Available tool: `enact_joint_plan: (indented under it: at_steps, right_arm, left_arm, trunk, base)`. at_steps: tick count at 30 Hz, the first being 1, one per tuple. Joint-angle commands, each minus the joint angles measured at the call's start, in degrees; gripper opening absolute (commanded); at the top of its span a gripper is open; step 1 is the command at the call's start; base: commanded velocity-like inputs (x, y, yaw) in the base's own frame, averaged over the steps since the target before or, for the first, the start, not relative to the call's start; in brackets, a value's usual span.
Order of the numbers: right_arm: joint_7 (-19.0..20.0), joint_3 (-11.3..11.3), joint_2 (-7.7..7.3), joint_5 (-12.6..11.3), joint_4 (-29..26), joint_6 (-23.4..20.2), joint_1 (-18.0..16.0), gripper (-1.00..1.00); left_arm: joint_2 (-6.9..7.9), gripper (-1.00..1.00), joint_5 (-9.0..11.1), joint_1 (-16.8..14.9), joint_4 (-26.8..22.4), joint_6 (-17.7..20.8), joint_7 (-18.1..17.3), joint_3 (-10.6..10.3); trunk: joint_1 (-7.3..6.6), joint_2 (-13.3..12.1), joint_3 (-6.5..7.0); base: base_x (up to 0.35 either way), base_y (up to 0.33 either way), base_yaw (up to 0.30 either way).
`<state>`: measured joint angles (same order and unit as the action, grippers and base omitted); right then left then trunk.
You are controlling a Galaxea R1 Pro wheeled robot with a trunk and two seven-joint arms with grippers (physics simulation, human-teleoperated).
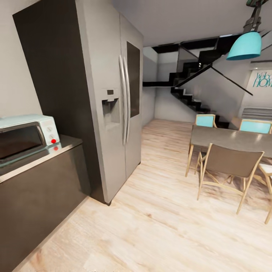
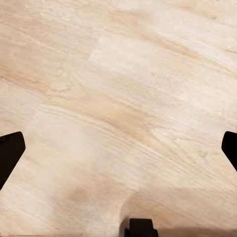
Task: In the kitchen, take the Vidalia onion out of the sink, dice it on the chopping board with the paring knife, put the diced onion into the bowl on the countertop, then place both the paring knife and the chopping board into the sink.
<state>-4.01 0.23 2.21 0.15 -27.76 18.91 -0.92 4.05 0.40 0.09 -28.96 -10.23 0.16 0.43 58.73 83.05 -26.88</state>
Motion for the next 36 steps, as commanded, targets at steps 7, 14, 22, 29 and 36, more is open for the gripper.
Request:
enact_joint_plan:
  at_steps: [7, 14, 22, 29, 36]
  right_arm:
    - [-0.21, 0.04, 0.02, 0.02, 0.03, 0.16, -0.04, 1.00]
    - [-0.21, 0.04, 0.06, 0.02, 0.03, 0.16, -0.04, 1.00]
    - [-0.21, 0.10, 0.08, 0.02, 0.06, 0.16, -0.05, 1.00]
    - [-0.21, 0.12, 0.08, 0.02, 0.07, 0.16, -0.04, 1.00]
    - [-0.21, 0.08, 0.08, 0.02, 0.90, 0.16, -0.03, 1.00]
  left_arm:
    - [0.00, 1.00, 0.06, 0.00, 0.99, -2.72, 0.02, -0.02]
    - [-0.28, 1.00, -0.02, 0.02, 1.26, -3.06, 0.02, -0.06]
    - [-0.66, 1.00, -0.13, 0.00, 1.32, -3.29, 0.02, -0.15]
    - [-0.70, 1.00, -0.21, 0.00, 1.41, -3.31, 0.02, -0.13]
    - [-0.71, 1.00, -0.22, 0.00, 1.57, -3.31, 0.02, -0.08]
  trunk:
    - [0.00, 0.03, -0.05]
    - [0.00, 0.03, -0.05]
    - [0.00, 0.03, -0.05]
    - [0.00, 0.03, -0.05]
    - [0.00, 0.03, -0.05]
  base:
    - [0.000, 0.000, 0.275]
    - [0.000, 0.000, 0.275]
    - [0.000, 0.000, 0.275]
    - [0.000, 0.000, 0.275]
    - [0.000, 0.000, 0.275]
